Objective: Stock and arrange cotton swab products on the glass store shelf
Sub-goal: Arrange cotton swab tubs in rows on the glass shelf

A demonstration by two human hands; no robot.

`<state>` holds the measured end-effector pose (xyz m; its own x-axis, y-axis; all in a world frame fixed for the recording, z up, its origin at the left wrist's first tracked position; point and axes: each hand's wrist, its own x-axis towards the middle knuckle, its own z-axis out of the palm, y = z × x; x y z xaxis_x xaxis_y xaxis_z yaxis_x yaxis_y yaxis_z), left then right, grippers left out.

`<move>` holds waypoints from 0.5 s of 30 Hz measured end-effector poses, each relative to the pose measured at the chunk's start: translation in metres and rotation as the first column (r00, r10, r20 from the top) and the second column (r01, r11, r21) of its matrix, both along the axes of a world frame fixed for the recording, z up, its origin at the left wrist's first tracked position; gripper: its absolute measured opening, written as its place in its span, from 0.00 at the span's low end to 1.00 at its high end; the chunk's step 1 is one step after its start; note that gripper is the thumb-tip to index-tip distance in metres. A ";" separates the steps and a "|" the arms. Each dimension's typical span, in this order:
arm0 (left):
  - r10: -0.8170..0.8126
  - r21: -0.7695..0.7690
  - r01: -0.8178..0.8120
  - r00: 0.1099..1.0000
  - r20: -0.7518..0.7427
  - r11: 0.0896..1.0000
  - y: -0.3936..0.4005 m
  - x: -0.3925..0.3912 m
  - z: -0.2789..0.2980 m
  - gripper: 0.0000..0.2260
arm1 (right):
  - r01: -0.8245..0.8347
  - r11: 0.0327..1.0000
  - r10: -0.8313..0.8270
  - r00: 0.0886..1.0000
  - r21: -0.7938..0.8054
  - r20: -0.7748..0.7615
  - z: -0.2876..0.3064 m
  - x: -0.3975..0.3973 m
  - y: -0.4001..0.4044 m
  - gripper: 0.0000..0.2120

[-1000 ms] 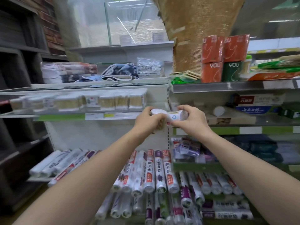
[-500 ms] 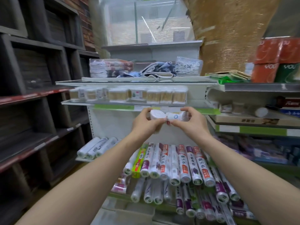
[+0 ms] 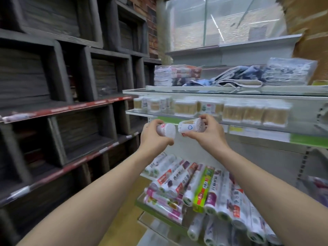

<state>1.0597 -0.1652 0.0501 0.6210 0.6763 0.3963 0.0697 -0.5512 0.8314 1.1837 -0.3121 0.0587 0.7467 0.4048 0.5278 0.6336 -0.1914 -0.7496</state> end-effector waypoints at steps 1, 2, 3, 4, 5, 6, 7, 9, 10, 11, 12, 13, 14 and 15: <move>0.024 0.021 -0.024 1.000 -0.004 1.000 0.013 0.003 0.003 0.31 | -0.035 0.999 0.035 0.999 0.006 -0.002 0.001 0.005 0.014 0.37; 0.045 0.041 -0.045 0.999 -0.005 0.998 0.026 0.007 0.007 0.33 | -0.066 0.998 0.066 0.998 0.013 -0.003 0.001 0.010 0.027 0.38; 0.064 0.058 -0.064 0.998 -0.004 0.996 0.039 0.011 0.011 0.34 | -0.091 0.996 0.091 0.996 0.018 -0.002 0.002 0.016 0.040 0.38; 0.080 0.069 -0.079 0.997 -0.004 0.994 0.051 0.015 0.014 0.34 | -0.112 0.994 0.112 0.994 0.017 0.003 0.004 0.021 0.053 0.39; 0.092 0.067 -0.091 0.996 -0.004 0.994 0.061 0.018 0.017 0.33 | -0.130 0.991 0.129 0.991 0.014 0.016 0.006 0.026 0.065 0.39; 0.103 0.053 -0.102 0.995 -0.008 0.993 0.070 0.021 0.019 0.32 | -0.140 0.990 0.140 0.990 0.011 0.027 0.009 0.032 0.077 0.39; 0.116 0.044 -0.115 0.993 -0.014 0.992 0.079 0.023 0.020 0.31 | -0.150 0.989 0.150 0.988 0.014 0.034 0.011 0.036 0.088 0.40; 0.146 0.048 -0.145 0.989 -0.012 0.988 0.095 0.026 0.020 0.32 | -0.177 0.984 0.177 0.984 0.034 0.012 0.012 0.042 0.109 0.40; 0.152 0.043 -0.152 0.988 0.005 0.987 0.103 0.028 0.019 0.33 | -0.189 0.981 0.189 0.982 0.047 -0.004 0.012 0.044 0.118 0.39; 0.161 0.017 -0.162 0.987 0.027 0.987 0.111 0.030 0.019 0.32 | -0.199 0.978 0.201 0.980 0.062 -0.013 0.012 0.047 0.128 0.37; 0.170 -0.019 -0.170 0.984 0.046 0.985 0.118 0.033 0.020 0.29 | -0.209 0.975 0.211 0.977 0.072 -0.020 0.011 0.050 0.137 0.34; 0.176 -0.050 -0.173 0.983 0.059 0.984 0.126 0.035 0.019 0.27 | -0.222 0.972 0.224 0.974 0.077 -0.026 0.009 0.053 0.146 0.32; 0.175 -0.074 -0.170 0.982 0.068 0.983 0.133 0.038 0.019 0.25 | -0.233 0.969 0.236 0.971 0.077 -0.028 0.008 0.055 0.154 0.32; 0.174 -0.090 -0.167 0.982 0.074 0.982 0.141 0.040 0.018 0.25 | -0.239 0.968 0.242 0.970 0.079 -0.028 0.007 0.058 0.162 0.32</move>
